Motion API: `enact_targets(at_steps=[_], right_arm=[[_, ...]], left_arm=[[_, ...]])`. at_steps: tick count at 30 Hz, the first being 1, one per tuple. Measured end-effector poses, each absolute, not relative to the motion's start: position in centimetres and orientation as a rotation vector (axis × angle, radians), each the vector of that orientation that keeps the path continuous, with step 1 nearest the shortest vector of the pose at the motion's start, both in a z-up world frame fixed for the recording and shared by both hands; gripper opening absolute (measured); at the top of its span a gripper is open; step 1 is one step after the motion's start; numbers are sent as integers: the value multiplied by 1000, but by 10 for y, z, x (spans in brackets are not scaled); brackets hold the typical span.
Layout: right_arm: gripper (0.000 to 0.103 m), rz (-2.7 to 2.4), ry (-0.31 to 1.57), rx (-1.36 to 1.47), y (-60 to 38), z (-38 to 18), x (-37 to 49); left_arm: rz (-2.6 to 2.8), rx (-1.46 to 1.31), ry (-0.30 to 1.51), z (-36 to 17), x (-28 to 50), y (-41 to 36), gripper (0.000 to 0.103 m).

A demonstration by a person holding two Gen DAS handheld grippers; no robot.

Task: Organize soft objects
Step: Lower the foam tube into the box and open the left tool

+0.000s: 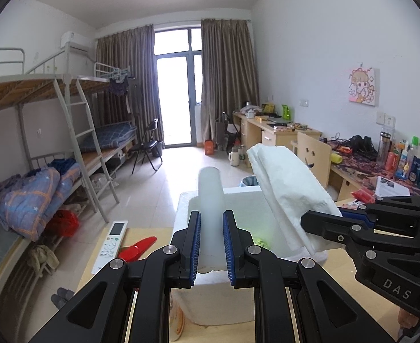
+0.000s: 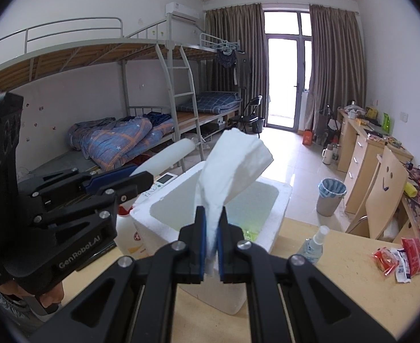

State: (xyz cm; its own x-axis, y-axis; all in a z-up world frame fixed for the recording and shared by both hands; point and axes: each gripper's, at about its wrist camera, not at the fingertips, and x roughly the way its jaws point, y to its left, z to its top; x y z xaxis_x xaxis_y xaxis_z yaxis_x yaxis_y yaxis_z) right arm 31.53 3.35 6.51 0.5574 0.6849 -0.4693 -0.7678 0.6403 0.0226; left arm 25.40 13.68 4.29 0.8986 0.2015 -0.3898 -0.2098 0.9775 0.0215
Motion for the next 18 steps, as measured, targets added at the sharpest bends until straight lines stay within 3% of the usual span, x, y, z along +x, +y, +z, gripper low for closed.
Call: enact_targets(at_steps=[18], right_arm=[[9, 798, 484, -188, 12, 61, 332]], left_arm=[[157, -7, 435, 43, 294, 118, 17]])
